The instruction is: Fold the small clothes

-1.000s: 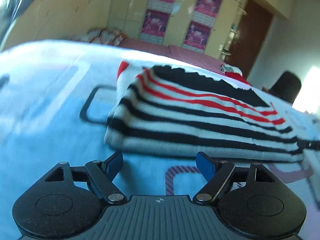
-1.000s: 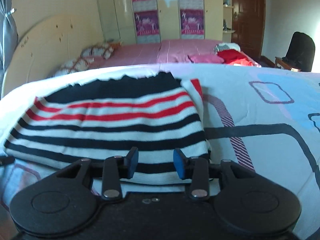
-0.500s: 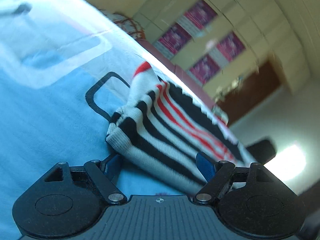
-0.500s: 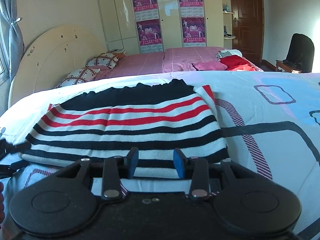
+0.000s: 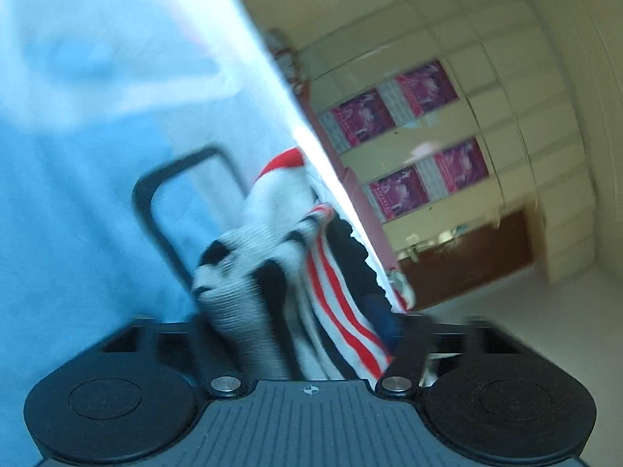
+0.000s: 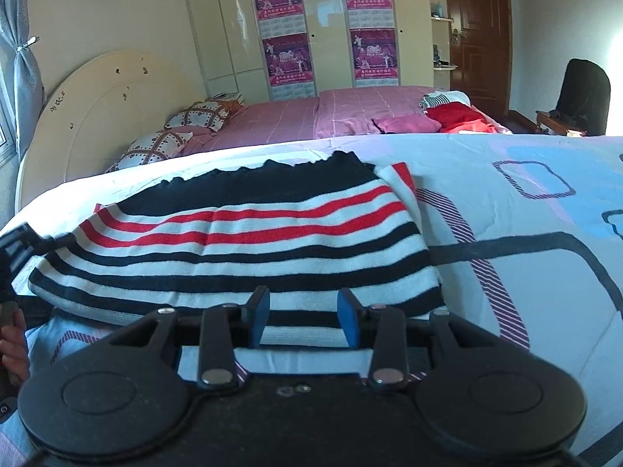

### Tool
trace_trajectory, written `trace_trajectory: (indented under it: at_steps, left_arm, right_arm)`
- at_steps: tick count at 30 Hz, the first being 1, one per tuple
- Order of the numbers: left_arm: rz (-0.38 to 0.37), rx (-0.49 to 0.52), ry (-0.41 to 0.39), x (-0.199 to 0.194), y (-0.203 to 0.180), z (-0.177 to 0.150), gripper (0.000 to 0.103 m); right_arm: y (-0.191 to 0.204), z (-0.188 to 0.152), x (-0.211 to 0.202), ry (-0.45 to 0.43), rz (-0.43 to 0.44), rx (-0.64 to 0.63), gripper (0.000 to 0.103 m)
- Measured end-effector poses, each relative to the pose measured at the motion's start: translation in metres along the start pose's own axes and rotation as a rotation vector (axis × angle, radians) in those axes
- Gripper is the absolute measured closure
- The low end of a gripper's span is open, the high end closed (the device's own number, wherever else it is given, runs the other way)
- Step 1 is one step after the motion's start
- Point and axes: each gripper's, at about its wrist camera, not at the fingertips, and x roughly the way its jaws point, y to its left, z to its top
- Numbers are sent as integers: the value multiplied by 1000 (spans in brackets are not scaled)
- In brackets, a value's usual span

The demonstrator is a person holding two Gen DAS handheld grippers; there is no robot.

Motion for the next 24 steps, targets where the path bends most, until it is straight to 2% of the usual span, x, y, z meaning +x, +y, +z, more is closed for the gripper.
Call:
trace_trajectory:
  at_steps: [2, 4, 8, 10, 11, 12, 13, 16, 18, 20, 22, 24]
  left_arm:
    - [17, -15, 0, -3, 9, -3, 71]
    - [4, 21, -1, 2, 8, -7, 71]
    - [-2, -15, -16, 24, 6, 3, 71]
    - [-9, -13, -26, 32, 4, 4, 74]
    - [8, 6, -19, 37, 4, 5, 82]
    - [3, 11, -18, 39, 5, 6, 84]
    - [-11, 4, -22, 40, 5, 6, 85]
    - [-49, 65, -68, 31, -3, 9, 86]
    - [-59, 69, -79, 32, -4, 9, 86]
    - [-21, 69, -67, 42, 0, 9, 86]
    - [-19, 87, -68, 43, 6, 9, 86]
    - [-14, 100, -61, 44, 3, 11, 86]
  right_arm:
    - [4, 2, 0, -7, 11, -12, 65]
    - [6, 4, 2, -7, 27, -13, 65]
    - [13, 14, 17, 8, 41, -8, 67]
    - [18, 20, 26, 10, 45, -7, 73]
    - [21, 23, 31, 14, 51, -11, 84]
    - [25, 26, 36, 19, 55, -24, 96]
    - [30, 29, 41, 25, 61, -43, 99]
    - [46, 38, 54, 23, 89, -97, 101]
    - [56, 42, 63, 28, 102, -128, 101]
    - [61, 44, 73, 35, 138, -138, 101]
    - [65, 41, 90, 77, 162, -155, 100]
    - [65, 29, 116, 195, 171, -173, 101]
